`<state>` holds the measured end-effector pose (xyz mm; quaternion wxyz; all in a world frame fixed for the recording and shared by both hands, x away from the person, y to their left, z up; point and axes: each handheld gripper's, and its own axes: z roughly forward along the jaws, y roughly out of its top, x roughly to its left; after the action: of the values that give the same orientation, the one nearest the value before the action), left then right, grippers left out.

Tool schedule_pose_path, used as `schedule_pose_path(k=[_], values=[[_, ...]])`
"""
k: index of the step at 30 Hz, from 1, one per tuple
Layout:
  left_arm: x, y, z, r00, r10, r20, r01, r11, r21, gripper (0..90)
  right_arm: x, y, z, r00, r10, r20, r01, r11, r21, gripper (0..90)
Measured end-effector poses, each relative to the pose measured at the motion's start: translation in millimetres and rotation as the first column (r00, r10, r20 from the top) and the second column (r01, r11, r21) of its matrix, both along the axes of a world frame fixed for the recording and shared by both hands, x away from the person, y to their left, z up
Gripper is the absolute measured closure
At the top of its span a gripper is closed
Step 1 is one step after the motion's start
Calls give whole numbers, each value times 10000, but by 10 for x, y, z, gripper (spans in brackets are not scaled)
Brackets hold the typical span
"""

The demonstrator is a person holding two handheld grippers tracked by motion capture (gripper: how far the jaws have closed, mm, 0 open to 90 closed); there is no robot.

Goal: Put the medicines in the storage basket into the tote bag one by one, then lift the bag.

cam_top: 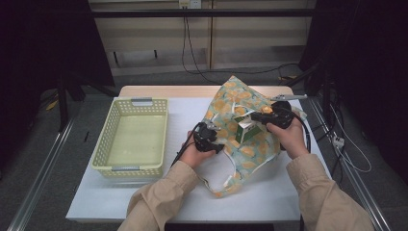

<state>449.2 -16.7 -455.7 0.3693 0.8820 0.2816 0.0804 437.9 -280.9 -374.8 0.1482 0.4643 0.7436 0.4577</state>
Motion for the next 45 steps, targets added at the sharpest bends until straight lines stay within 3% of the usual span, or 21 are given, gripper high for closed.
schedule_pose_path(k=[5,10,13,15,17,20,29,36,45], values=[[3,-24,-6,9999,167,-45,-168,9997,-180,705,-8,-14,-1,10000,-21,8,21,10000,-30,900],[15,-34,-6,9977,395,-542,-422,9978,-505,882,-16,-18,21,10000,-58,69,58,10000,-16,900],[5,-40,27,9958,555,-727,-587,9974,-422,900,-19,-15,21,10000,-44,73,45,10000,-32,900],[4,-15,94,9941,563,-926,-619,9964,-587,900,-17,-20,22,9999,-75,69,75,10000,16,900],[-4,5,213,9932,824,-822,-890,9928,-807,900,-15,-24,26,9999,-87,93,87,10000,23,900],[8,53,459,9950,625,-780,-719,9897,-1235,900,-7,-30,58,9999,-105,123,104,9999,65,900],[19,51,1137,9985,544,-27,-542,9873,-1492,900,8,-50,304,9985,-165,524,161,9998,81,900],[36,84,1569,9964,625,574,-518,9839,-1712,900,30,-89,604,9954,-278,913,282,9996,-32,900],[138,55,2008,9918,664,1091,-432,9783,-2025,900,90,-92,982,9891,-375,1422,389,9992,-68,900]])
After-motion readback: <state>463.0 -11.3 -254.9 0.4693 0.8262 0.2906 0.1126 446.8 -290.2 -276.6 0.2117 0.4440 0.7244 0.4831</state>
